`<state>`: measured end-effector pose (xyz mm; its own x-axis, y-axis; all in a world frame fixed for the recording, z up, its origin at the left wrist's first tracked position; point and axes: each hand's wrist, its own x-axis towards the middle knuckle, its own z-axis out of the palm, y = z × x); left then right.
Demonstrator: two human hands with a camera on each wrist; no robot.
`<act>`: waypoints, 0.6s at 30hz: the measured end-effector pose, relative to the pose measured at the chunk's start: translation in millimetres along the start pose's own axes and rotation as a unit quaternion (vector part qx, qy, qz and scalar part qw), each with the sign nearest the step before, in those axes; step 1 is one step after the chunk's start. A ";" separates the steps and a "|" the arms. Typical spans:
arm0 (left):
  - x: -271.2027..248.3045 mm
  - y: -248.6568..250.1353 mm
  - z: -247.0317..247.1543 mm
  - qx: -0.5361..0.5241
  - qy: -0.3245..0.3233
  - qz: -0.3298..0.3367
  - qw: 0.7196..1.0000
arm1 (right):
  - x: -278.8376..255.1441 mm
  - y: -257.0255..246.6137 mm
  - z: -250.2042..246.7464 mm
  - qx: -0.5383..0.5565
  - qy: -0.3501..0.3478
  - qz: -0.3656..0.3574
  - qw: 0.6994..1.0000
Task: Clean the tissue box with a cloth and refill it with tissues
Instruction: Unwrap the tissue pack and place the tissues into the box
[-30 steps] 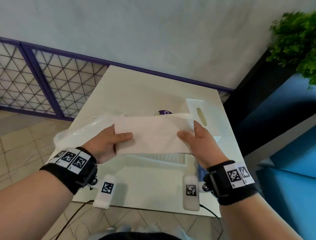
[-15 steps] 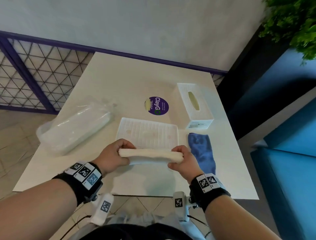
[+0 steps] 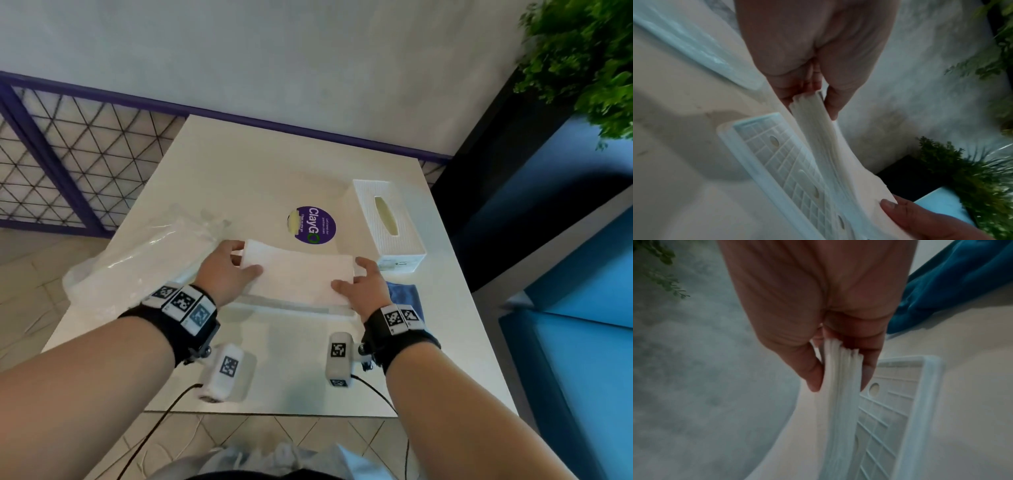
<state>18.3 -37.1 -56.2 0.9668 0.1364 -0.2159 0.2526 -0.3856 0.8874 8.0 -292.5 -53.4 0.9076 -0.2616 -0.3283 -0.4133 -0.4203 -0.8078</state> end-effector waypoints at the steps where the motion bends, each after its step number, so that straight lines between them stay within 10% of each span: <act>1: 6.1 -0.3 0.3 0.015 -0.005 -0.011 1.000 | 6.5 -2.0 2.7 -0.004 0.004 0.012 1.000; 18: 6.7 -27.5 1.1 0.271 -0.095 0.063 0.956 | 12.3 11.4 12.3 -0.151 -0.024 0.037 0.988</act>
<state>17.8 -26.6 -82.5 0.9673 -0.0898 -0.2373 0.0674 -0.8107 0.5816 15.4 -289.9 -72.7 0.8735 -0.2632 -0.4096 -0.4754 -0.6428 -0.6007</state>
